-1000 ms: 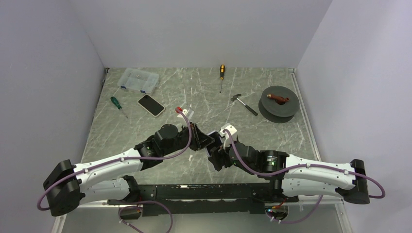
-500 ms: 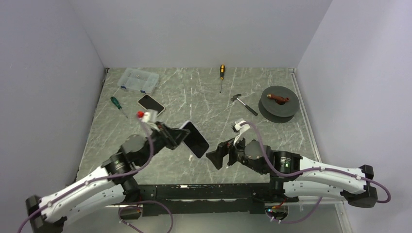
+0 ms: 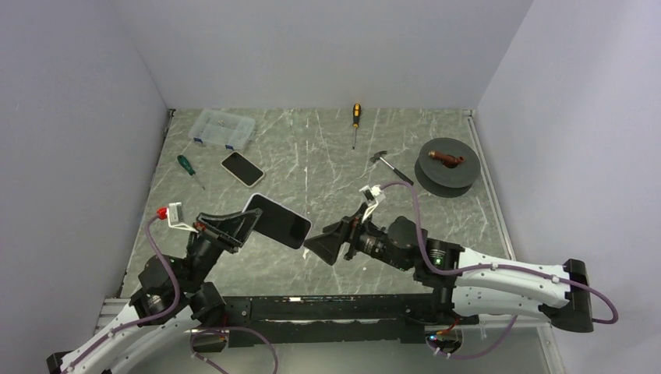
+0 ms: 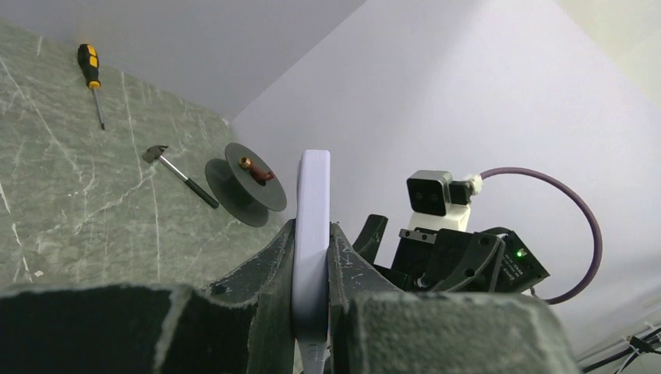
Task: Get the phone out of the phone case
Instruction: Pick up the phone at the center of the board, then remove the phone case from the phone.
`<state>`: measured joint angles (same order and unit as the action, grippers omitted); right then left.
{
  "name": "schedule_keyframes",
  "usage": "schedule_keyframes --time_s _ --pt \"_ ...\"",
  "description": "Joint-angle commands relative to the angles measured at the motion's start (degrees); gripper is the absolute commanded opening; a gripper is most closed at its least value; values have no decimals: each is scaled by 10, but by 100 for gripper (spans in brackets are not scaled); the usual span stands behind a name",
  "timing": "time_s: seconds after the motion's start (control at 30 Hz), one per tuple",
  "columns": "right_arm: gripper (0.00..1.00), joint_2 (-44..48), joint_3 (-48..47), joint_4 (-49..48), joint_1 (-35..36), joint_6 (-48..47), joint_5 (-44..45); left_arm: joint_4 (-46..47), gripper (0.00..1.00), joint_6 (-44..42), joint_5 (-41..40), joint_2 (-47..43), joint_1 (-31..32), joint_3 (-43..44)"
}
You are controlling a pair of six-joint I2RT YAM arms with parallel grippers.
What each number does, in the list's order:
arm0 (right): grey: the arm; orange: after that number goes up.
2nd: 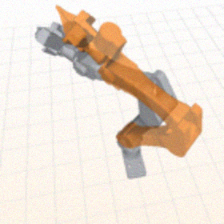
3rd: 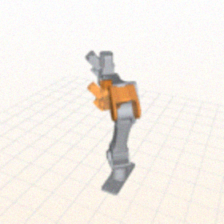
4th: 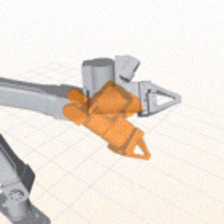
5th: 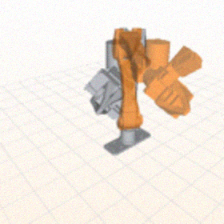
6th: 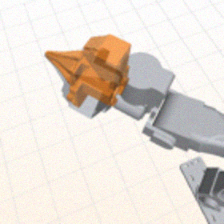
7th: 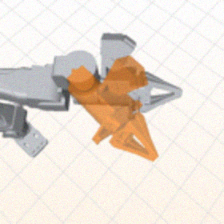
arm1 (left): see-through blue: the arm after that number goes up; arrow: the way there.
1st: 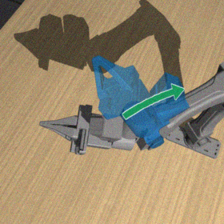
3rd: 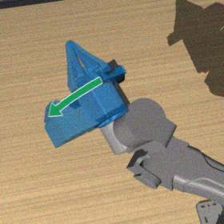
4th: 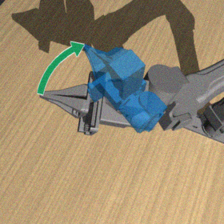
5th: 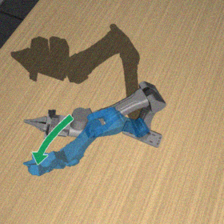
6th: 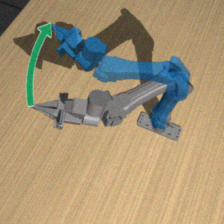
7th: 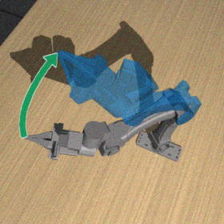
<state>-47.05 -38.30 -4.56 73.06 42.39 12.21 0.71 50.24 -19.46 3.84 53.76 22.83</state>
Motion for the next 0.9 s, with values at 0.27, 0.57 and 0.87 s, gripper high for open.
schedule_keyframes --time_s 0.27,0.57,0.87 --pt "91 -65 -4 -162 -62 117 -98 29 0 13 13 3 -1 62" --pt "81 -110 -15 -227 -77 145 -176 70 0 26 36 26 -1 65" --pt "53 -137 -12 -302 -81 185 -213 97 0 31 50 49 -1 75"
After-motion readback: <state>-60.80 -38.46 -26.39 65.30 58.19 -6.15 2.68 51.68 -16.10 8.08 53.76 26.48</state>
